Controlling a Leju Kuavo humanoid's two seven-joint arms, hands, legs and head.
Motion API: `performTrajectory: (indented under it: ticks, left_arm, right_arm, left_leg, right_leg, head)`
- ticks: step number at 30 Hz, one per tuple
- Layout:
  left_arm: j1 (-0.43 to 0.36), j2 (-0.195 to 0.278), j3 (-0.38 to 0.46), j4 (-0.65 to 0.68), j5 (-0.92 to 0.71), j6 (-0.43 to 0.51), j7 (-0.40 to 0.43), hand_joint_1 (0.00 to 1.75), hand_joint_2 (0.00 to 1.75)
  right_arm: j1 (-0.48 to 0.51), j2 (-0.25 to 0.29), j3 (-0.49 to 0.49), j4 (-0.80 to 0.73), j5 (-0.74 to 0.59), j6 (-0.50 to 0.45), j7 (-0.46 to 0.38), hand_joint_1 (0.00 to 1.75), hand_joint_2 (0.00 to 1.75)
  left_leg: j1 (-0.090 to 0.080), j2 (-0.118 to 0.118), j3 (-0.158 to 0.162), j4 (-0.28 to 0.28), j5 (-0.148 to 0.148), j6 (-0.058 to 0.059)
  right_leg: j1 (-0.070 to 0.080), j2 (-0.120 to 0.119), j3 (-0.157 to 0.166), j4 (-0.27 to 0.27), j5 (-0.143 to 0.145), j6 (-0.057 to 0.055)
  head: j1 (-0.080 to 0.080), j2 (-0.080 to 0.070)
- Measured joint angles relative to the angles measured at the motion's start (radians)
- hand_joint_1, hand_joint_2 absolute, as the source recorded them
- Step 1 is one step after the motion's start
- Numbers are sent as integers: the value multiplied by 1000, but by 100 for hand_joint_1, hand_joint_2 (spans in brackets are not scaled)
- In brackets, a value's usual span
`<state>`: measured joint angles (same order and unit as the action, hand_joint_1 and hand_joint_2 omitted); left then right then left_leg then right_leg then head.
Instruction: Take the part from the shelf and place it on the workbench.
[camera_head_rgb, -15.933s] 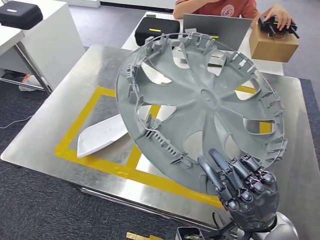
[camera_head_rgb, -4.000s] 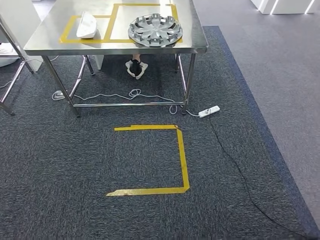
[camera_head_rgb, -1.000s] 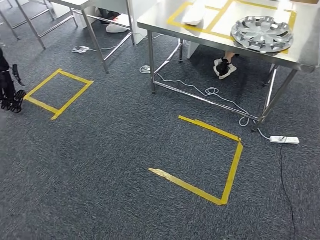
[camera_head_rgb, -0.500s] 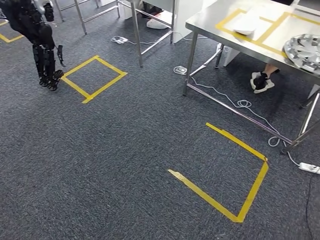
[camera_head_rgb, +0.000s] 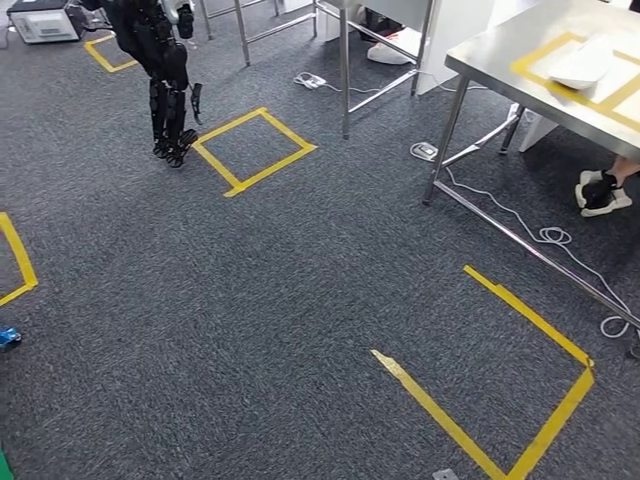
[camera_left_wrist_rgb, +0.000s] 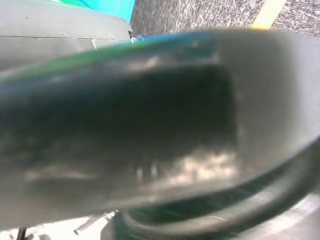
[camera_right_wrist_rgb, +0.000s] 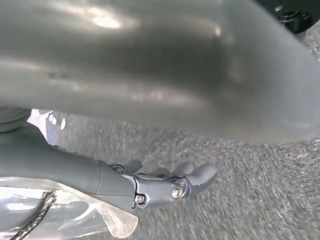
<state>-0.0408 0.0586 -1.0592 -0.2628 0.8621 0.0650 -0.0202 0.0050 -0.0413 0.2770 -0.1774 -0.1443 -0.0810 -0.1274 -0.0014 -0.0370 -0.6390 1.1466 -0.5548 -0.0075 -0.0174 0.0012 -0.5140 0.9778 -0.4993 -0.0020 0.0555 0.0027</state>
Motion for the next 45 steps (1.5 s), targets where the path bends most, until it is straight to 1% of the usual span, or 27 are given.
performTrajectory:
  ticks: [2,3,5,7,9,11,12,14,16,18,19,20,22,24,26,27,29,31,33,34,36,37,39,40,42,44,45]
  left_arm:
    - [-3,-2,-1,2,0,0,0,0,0]
    - [-3,-2,-2,4,0,0,0,0,0]
    - [-1,-4,-5,9,3,10,0,0,0]
    - [-2,-15,-7,14,10,38,-2,0,0]
    - [-6,-34,-7,19,17,66,-4,0,0]
    - [-8,-49,-7,24,19,82,-8,0,0]
    - [-7,-54,-7,25,19,85,-11,0,0]
    - [-8,-62,-7,28,19,87,-19,0,0]
    - [-10,-67,-7,30,19,87,-26,0,0]
    - [-11,-70,-7,31,20,87,-32,0,0]
    - [-11,-71,-7,32,20,87,-33,0,0]
    - [-11,-72,-7,33,20,87,-34,0,0]
    - [-11,-74,-7,34,21,87,-36,0,0]
    - [-12,-76,-7,34,21,86,-38,0,0]
    - [-9,-78,-7,35,25,86,-41,0,0]
    - [-7,-78,-7,37,27,86,-43,0,0]
    - [-7,-77,-7,38,29,86,-48,0,0]
    - [-10,-77,-7,39,30,87,-52,0,0]
    - [-11,-77,-7,39,30,87,-55,0,0]
    - [-10,-77,-7,40,31,88,-57,0,0]
    - [-7,-75,-7,41,33,92,-62,0,0]
    - [-8,-73,-7,41,34,94,-66,0,0]
    - [-10,-72,-7,42,37,98,-70,0,0]
    - [-11,-72,-7,43,38,100,-71,0,0]
    - [-10,-70,-7,46,39,102,-72,0,0]
    - [-10,-67,-7,49,40,103,-73,0,0]
    - [-12,-66,-7,50,41,103,-74,0,0]
  right_arm:
    - [4,0,4,0,2,-1,1,0,0]
    - [5,0,7,0,3,-1,1,0,0]
    - [5,0,11,0,5,-1,2,0,0]
    - [5,0,13,0,6,0,2,0,0]
    - [4,0,14,1,6,-1,1,0,0]
    - [0,-1,14,1,4,-4,-1,0,0]
    - [-2,0,14,1,3,-5,-3,0,0]
    - [-1,0,14,0,1,-7,-7,0,0]
    - [1,0,14,1,2,-7,-10,0,0]
    - [4,0,16,1,9,-4,-14,0,0]
    - [5,0,18,2,14,-1,-17,0,0]
    - [6,0,21,2,20,2,-22,0,0]
    - [5,0,30,2,30,5,-32,0,0]
    - [2,0,38,2,40,5,-41,0,0]
    - [-2,0,46,1,49,5,-46,0,0]
    - [-4,1,50,1,52,5,-48,0,0]
    - [-4,1,58,0,57,5,-52,0,0]
    - [-1,1,64,0,61,6,-54,0,0]
    - [0,1,69,1,64,8,-54,0,0]
    - [-1,1,70,1,66,8,-54,0,0]
    - [-3,5,75,0,71,4,-54,0,0]
    - [-4,7,79,0,74,0,-55,0,0]
    - [-5,11,86,0,80,-8,-56,0,0]
    - [-7,13,89,0,83,-10,-56,0,0]
    - [-14,16,94,-2,88,-11,-56,0,0]
    - [-18,20,98,-3,90,-11,-57,0,0]
    - [-19,21,100,-3,90,-11,-58,0,0]
  left_leg:
    - [8,25,-58,120,-50,-10]
    - [12,29,-68,141,-49,-15]
    - [21,42,-28,64,6,-22]
    - [23,88,42,-73,63,-22]
    - [18,110,71,-131,76,-11]
    - [13,85,69,-131,74,6]
    - [13,74,70,-132,74,12]
    - [12,51,70,-134,78,26]
    - [8,28,69,-134,78,36]
    - [3,-1,70,-134,77,40]
    - [0,-17,72,-134,77,41]
    - [-1,-34,74,-134,77,41]
    - [-4,-64,76,-132,76,39]
    - [-3,-88,73,-132,75,32]
    - [1,-109,69,-135,78,19]
    - [1,-101,67,-132,76,14]
    - [-2,-46,46,-87,43,4]
    - [-1,13,-11,36,-23,-5]
    - [5,27,-62,142,-59,-15]
    - [9,30,-63,145,-47,-19]
    - [13,50,-7,38,20,-23]
    - [10,78,30,-35,48,-21]
    - [5,111,76,-124,74,-9]
    - [2,113,79,-134,72,-1]
    - [3,88,77,-137,75,12]
    - [6,65,77,-143,81,25]
    - [8,53,78,-145,83,30]
  right_leg:
    - [1,-32,2,0,-4,0]
    - [0,-46,4,0,-7,1]
    - [-1,-73,11,1,-14,8]
    - [0,-95,19,4,-25,20]
    - [4,-114,23,6,-37,35]
    - [1,-130,35,3,-44,46]
    - [-3,-122,38,7,-51,51]
    - [-7,-69,11,74,-98,56]
    - [-6,-16,-63,219,-167,52]
    - [-1,-3,-125,318,-186,45]
    - [1,0,-132,311,-163,39]
    - [3,6,-120,262,-123,33]
    - [6,48,-68,117,-41,22]
    - [7,78,-34,37,-14,19]
    - [10,64,-23,26,-13,18]
    - [9,52,-17,20,-9,15]
    - [7,25,-10,7,-4,7]
    - [8,-7,-6,4,-6,1]
    - [8,-41,-4,5,-10,0]
    - [8,-56,-2,5,-13,1]
    - [7,-82,7,5,-20,5]
    - [9,-94,11,6,-25,9]
    - [14,-116,19,7,-35,20]
    - [16,-126,23,7,-38,25]
    - [14,-139,31,7,-44,35]
    - [8,-91,14,43,-72,44]
    - [5,-55,-12,95,-102,47]
  head:
    - [-1,0]
    - [-1,0]
    - [-1,0]
    - [-2,0]
    - [1,0]
    - [6,0]
    - [7,0]
    - [12,0]
    - [17,0]
    - [17,0]
    - [17,0]
    - [17,0]
    - [16,0]
    - [16,0]
    - [16,0]
    - [15,0]
    - [11,0]
    - [7,0]
    - [7,0]
    - [7,0]
    - [7,0]
    - [7,0]
    - [9,0]
    - [10,0]
    - [12,0]
    - [15,0]
    - [17,0]
